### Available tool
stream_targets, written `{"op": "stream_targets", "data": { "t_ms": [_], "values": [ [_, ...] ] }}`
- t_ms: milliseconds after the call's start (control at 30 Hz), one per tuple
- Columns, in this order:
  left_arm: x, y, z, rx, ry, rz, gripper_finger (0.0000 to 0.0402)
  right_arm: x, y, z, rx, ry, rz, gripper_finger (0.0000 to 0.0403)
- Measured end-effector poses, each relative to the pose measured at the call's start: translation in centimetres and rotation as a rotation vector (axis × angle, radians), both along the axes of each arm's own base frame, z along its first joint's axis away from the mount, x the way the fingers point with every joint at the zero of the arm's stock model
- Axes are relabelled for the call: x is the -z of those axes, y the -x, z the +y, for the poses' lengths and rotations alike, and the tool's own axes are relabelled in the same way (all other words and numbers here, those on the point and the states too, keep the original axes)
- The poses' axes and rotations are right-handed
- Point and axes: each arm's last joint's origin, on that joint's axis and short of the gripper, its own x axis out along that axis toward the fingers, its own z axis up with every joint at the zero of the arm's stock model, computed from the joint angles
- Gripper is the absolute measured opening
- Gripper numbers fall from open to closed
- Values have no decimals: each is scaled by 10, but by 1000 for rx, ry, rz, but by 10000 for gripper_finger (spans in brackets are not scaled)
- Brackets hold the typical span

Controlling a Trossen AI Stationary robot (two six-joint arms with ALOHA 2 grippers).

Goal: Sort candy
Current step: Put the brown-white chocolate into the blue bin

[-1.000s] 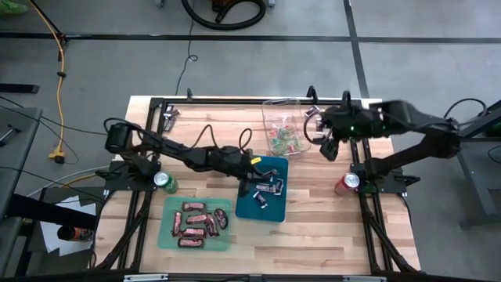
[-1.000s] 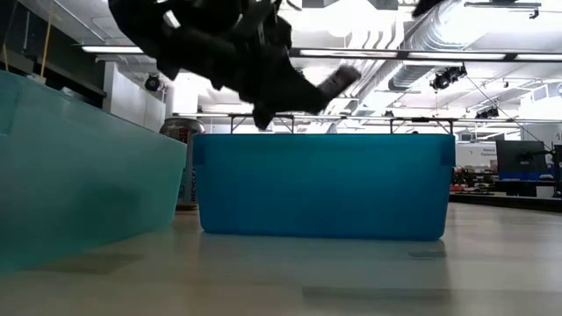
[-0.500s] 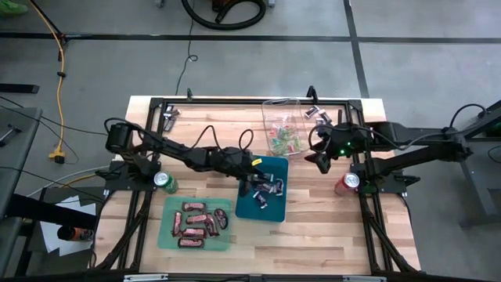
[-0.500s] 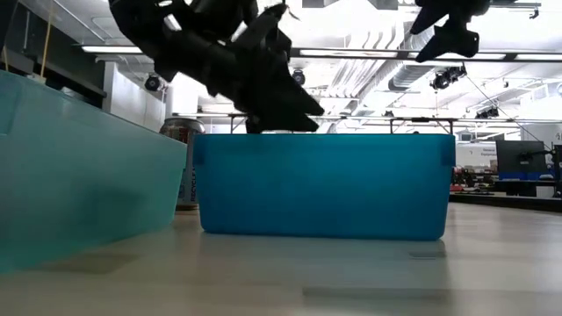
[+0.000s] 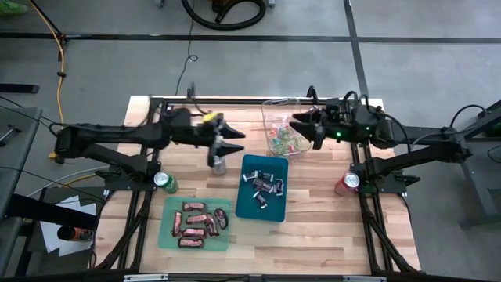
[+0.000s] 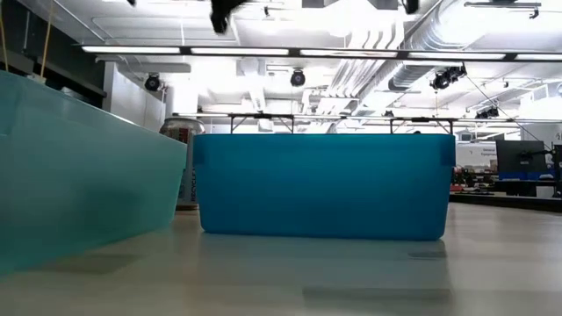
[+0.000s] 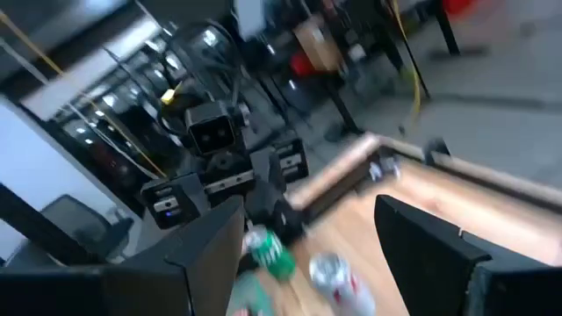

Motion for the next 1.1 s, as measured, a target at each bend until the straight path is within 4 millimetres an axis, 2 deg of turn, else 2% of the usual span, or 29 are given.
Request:
{"op": "stream_targets", "data": {
  "t_ms": [100,233,467,533,633,767,867,967,1100],
  "values": [
    [-17,17,-5,33,-7,-66,216,-2,-11,1,-20,75,-40,252],
    [-30,33,-13,64,-15,-119,216,12,-33,8,-74,89,22,252],
    [-30,43,-17,78,-16,-75,216,38,-64,13,-97,39,108,252],
    [-29,44,-17,78,-15,-61,216,39,-67,12,-81,36,126,252],
    [-29,45,-17,76,-15,-56,216,29,-67,4,-5,51,186,252],
    [-28,45,-14,59,-16,-55,216,8,-58,-15,150,95,347,252],
    [-28,44,-12,19,-16,-49,216,1,-50,-36,275,120,495,252],
    [-28,44,-8,-22,-9,-52,216,-1,-40,-64,389,125,622,252],
    [-28,45,-4,-114,22,-50,216,7,-20,-109,512,83,738,252]
  ]
}}
